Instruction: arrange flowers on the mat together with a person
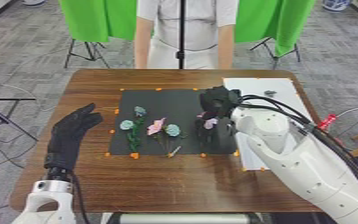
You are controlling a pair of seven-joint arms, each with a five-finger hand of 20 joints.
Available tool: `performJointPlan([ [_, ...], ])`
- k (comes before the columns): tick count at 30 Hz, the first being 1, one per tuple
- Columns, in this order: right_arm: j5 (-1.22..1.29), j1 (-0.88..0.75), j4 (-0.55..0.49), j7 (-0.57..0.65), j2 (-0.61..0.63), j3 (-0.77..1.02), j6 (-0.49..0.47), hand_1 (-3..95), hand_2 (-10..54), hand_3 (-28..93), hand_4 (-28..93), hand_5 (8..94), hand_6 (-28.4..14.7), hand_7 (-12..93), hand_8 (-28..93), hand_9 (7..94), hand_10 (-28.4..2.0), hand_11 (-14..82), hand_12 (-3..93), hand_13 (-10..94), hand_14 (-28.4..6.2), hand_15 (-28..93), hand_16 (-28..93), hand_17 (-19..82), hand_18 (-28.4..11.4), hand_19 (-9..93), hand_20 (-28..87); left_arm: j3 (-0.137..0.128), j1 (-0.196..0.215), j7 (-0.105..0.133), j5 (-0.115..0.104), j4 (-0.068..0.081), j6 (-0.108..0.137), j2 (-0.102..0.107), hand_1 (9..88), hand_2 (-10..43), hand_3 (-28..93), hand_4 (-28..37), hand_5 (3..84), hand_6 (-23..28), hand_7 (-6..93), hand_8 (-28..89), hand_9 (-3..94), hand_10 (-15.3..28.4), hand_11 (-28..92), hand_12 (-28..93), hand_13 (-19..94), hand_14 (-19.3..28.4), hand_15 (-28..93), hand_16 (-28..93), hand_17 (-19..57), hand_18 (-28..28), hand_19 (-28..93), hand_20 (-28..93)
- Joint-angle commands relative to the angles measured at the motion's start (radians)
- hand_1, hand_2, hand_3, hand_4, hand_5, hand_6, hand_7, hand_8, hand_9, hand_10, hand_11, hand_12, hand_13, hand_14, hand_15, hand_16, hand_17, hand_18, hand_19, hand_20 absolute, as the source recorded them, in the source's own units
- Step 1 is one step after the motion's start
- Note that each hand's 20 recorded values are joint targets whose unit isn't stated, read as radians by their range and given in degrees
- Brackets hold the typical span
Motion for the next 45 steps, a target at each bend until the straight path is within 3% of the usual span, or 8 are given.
performJointPlan([
  [1, -0.022, -0.007, -0.012, -0.013, 0.000, 0.005, -0.018, 42.2, -9.5, 67, -28, 75.6, 3.2, 17, -2, 91.3, -8.8, 16.2, 15.0, 94, 0.7, 61, 18, 68, -13.0, 93, 53, -0.002, 0.014, -0.008, 0.001, 0.001, -0.005, -0.010, 24.7, 4.0, 65, -21.4, 46.3, 3.7, 13.9, -6, 45.7, 13.5, 22, 16, 36, 17.4, 19, 4, 3.1, 14.6, 12, 19],
  [6, -0.011, -0.010, -0.041, -0.012, 0.002, 0.022, -0.045, 38.5, -9.5, 70, -28, 74.6, 3.5, 18, -11, 90.8, -9.0, 16.1, 14.9, 94, 0.6, 60, 19, 67, -13.0, 93, 53, -0.004, 0.016, -0.010, 0.003, 0.000, -0.008, -0.012, 24.7, 3.9, 65, -21.4, 46.2, 3.7, 14.0, -6, 45.7, 13.5, 22, 16, 36, 17.4, 19, 5, 3.0, 14.6, 12, 19],
  [21, 0.098, -0.085, -0.191, 0.030, -0.029, 0.213, -0.117, 28.5, -9.5, 66, -26, 70.8, 1.7, 15, -11, 88.1, -10.1, 15.3, 14.3, 94, -0.1, 57, 20, 65, -13.1, 93, 50, 0.002, 0.002, -0.019, 0.004, 0.007, -0.018, -0.002, 24.6, 3.8, 64, -21.2, 46.2, 3.7, 14.0, -6, 45.7, 13.5, 22, 16, 36, 17.4, 19, 5, 2.9, 14.7, 12, 19],
  [29, 0.728, -0.493, -0.411, 0.134, -0.207, 0.670, 0.295, 22.1, -7.0, 65, -16, 72.1, 0.3, 14, -10, 86.2, -12.3, 14.9, 15.2, 93, -4.0, 42, 26, 59, -15.0, 92, 36, 0.005, -0.005, -0.012, 0.003, 0.012, -0.026, 0.003, 24.7, 3.8, 64, -21.3, 46.2, 3.7, 13.9, -6, 45.7, 13.4, 22, 16, 36, 17.4, 19, 5, 2.9, 14.7, 12, 19],
  [31, 0.920, -0.590, -0.440, 0.100, -0.257, 0.755, 0.374, 20.8, -2.8, 65, -15, 71.8, -1.1, 14, -10, 82.4, -14.2, 14.0, 15.1, 87, -8.2, 35, 27, 51, -17.8, 88, 31, 0.001, 0.002, -0.010, 0.001, 0.008, -0.021, 0.002, 24.7, 3.8, 64, -21.2, 46.2, 3.7, 13.9, -6, 45.7, 13.5, 22, 16, 36, 17.4, 19, 5, 3.0, 14.7, 12, 19],
  [35, 1.277, -0.774, -0.440, -0.097, -0.391, 0.910, 0.316, 19.0, 1.9, 67, -14, 67.4, -2.6, 13, -9, 71.0, -16.4, 10.9, 14.5, 63, -16.0, 28, 23, 30, -19.1, 60, 35, -0.009, 0.024, -0.008, 0.002, -0.003, -0.012, -0.009, 24.7, 3.8, 64, -21.2, 46.2, 3.7, 13.9, -6, 45.7, 13.4, 22, 16, 36, 17.5, 19, 5, 3.1, 14.6, 12, 19],
  [40, 1.405, -0.970, -0.441, -0.245, -0.528, 0.972, 0.269, 15.5, 3.0, 73, -16, 54.4, -2.0, 10, -8, 55.2, -16.2, 6.9, 13.1, 48, -16.4, 15, 24, 22, -16.7, 30, 32, -0.001, 0.020, -0.005, 0.024, 0.000, -0.020, -0.016, 24.9, 3.8, 64, -21.2, 46.4, 3.9, 13.7, -6, 45.8, 13.5, 22, 15, 36, 17.5, 19, 4, 4.6, 13.1, 11, 17],
  [45, 1.434, -1.048, -0.435, -0.305, -0.566, 0.904, 0.253, 12.0, 2.3, 79, -16, 49.0, -1.0, 10, -8, 49.3, -15.4, 5.9, 12.0, 40, -15.0, 11, 22, 21, -15.5, 17, 30, -0.003, 0.025, -0.002, 0.015, -0.001, -0.019, -0.016, 26.3, 5.8, 64, -21.5, 46.8, 4.0, 13.7, -6, 46.1, 13.7, 22, 15, 37, 17.6, 18, 4, 5.8, 12.0, 9, 17],
])
